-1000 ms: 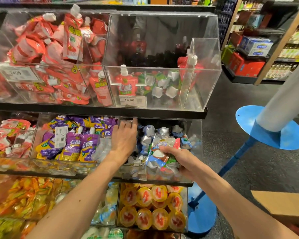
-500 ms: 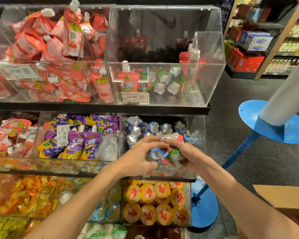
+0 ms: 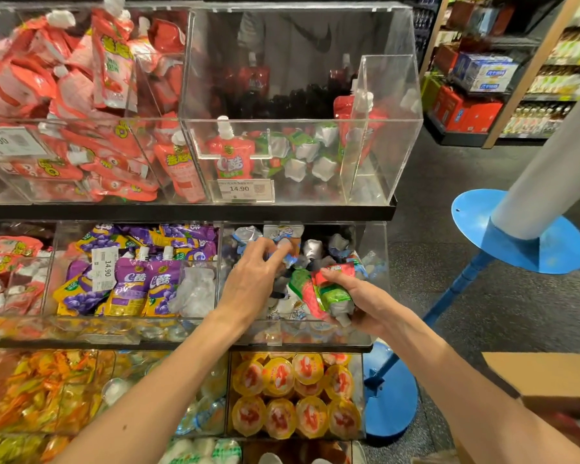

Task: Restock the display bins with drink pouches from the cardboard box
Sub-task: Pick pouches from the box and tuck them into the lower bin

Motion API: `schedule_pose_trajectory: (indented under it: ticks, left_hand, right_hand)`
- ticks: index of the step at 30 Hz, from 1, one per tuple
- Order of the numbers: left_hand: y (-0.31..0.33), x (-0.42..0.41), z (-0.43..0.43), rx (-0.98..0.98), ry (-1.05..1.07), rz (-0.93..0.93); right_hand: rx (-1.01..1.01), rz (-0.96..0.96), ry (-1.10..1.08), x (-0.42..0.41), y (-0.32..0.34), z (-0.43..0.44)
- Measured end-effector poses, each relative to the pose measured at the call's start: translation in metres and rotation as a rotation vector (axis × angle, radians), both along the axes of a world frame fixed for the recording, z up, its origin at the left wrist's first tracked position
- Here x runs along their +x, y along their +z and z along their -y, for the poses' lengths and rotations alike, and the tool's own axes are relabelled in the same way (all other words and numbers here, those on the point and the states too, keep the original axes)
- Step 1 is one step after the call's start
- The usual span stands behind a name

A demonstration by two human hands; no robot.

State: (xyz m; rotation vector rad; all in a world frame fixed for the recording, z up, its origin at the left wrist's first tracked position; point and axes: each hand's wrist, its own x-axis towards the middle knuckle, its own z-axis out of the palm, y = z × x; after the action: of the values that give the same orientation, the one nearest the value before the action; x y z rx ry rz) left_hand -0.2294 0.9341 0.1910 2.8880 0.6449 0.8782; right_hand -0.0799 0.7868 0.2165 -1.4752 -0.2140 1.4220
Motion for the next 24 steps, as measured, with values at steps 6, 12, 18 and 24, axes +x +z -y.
schedule_pose_trajectory:
  ticks: [6,12,18,24]
  left_hand:
    - [-0.004,0.021,-0.005,0.04,0.061,0.08]
    - [-0.008,0.03,-0.01,0.136,0.217,-0.071]
    - [-0.003,0.025,-0.01,0.045,0.244,-0.255]
    - [-0.005,-0.005,0.009,-0.135,-0.133,-0.168]
  right_hand:
    - [0.027,-0.04,-0.018,0.005,-0.004,0.002]
    - [0.067,-0.08,-0.014,0.007,-0.001,0.002]
    - [0.052,-0.079,-0.044,0.009,0.001,-0.001]
    - [0.084,-0.12,-0.027,0.007,0.01,0.0]
